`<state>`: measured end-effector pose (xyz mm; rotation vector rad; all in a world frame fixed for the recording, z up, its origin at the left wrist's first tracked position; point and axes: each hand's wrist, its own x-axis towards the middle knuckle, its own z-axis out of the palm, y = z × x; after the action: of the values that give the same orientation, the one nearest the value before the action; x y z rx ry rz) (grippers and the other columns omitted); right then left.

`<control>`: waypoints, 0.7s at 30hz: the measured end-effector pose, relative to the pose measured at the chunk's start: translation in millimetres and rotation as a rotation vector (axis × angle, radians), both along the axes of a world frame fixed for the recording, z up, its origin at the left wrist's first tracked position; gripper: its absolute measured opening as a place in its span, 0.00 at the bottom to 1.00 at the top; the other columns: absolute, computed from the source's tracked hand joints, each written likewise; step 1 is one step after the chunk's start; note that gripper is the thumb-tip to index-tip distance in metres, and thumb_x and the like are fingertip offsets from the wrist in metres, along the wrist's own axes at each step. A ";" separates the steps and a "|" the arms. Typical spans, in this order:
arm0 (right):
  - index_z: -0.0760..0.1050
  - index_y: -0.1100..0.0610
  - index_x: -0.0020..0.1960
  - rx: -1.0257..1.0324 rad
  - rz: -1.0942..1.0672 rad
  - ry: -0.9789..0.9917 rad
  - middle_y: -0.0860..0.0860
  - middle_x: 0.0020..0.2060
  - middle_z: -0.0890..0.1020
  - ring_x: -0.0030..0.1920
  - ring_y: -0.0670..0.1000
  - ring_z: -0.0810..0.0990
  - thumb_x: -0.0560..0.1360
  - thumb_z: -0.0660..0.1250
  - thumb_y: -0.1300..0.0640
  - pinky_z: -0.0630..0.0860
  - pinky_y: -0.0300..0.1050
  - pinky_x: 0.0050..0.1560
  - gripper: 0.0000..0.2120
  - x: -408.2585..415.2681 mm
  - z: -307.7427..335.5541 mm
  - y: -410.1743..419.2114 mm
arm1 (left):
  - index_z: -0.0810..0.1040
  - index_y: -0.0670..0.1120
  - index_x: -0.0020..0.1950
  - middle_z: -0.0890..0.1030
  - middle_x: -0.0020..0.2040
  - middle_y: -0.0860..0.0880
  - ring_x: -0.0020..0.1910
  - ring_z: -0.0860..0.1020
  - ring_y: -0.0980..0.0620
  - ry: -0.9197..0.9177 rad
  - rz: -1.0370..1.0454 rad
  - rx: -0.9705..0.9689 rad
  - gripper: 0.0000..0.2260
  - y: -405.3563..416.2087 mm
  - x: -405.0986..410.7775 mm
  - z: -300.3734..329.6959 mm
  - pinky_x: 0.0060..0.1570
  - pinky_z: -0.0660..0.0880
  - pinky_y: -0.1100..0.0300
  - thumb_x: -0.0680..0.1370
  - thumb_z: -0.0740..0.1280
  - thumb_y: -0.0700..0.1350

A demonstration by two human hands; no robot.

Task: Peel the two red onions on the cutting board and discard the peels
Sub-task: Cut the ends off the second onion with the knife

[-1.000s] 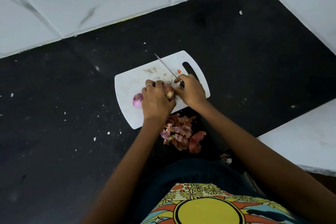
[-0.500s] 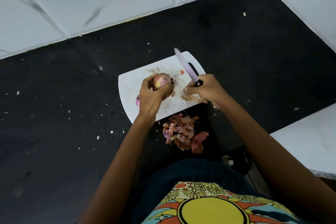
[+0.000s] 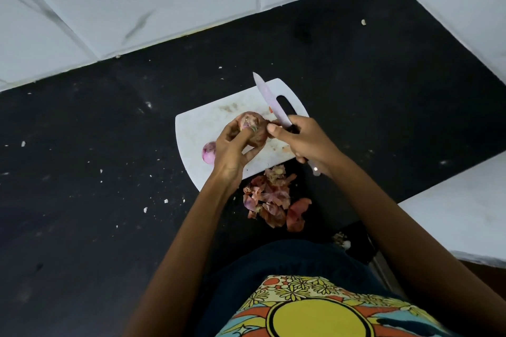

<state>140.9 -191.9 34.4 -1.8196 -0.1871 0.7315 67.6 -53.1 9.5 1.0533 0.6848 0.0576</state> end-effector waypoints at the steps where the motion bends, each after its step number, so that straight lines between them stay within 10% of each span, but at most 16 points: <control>1: 0.77 0.57 0.55 0.030 -0.021 0.010 0.42 0.21 0.71 0.21 0.43 0.64 0.76 0.69 0.52 0.62 0.39 0.20 0.11 -1.1 -1.3 2.4 | 0.73 0.41 0.66 0.78 0.62 0.40 0.57 0.80 0.46 0.004 -0.005 0.017 0.22 -0.1 0.8 1.0 0.55 0.79 0.53 0.74 0.69 0.45; 11: 0.74 0.58 0.64 0.070 -0.139 0.049 0.49 0.40 0.81 0.21 0.42 0.68 0.73 0.72 0.61 0.64 0.38 0.19 0.21 -3.4 -19.8 8.4 | 0.72 0.45 0.69 0.76 0.65 0.41 0.65 0.74 0.42 0.057 -0.205 0.310 0.30 -0.6 12.7 -0.7 0.65 0.73 0.48 0.69 0.66 0.56; 17: 0.74 0.63 0.62 0.045 -0.126 0.039 0.54 0.45 0.81 0.23 0.34 0.73 0.72 0.72 0.65 0.65 0.27 0.22 0.19 -3.2 -23.1 10.9 | 0.63 0.40 0.74 0.72 0.65 0.45 0.60 0.74 0.49 0.090 -0.337 0.608 0.23 3.8 14.9 -1.5 0.44 0.74 0.73 0.79 0.64 0.37; 21: 0.75 0.61 0.61 0.017 -0.071 0.017 0.54 0.48 0.80 0.23 0.33 0.72 0.72 0.72 0.64 0.66 0.25 0.23 0.18 -1.2 -23.3 11.1 | 0.64 0.46 0.75 0.68 0.70 0.46 0.65 0.70 0.49 0.102 -0.405 0.765 0.30 10.2 13.3 -3.9 0.59 0.68 0.65 0.75 0.71 0.38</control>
<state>139.7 -180.8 11.2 -1.7941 -0.1171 0.6933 80.9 -43.0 5.5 1.9257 0.5316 -0.0945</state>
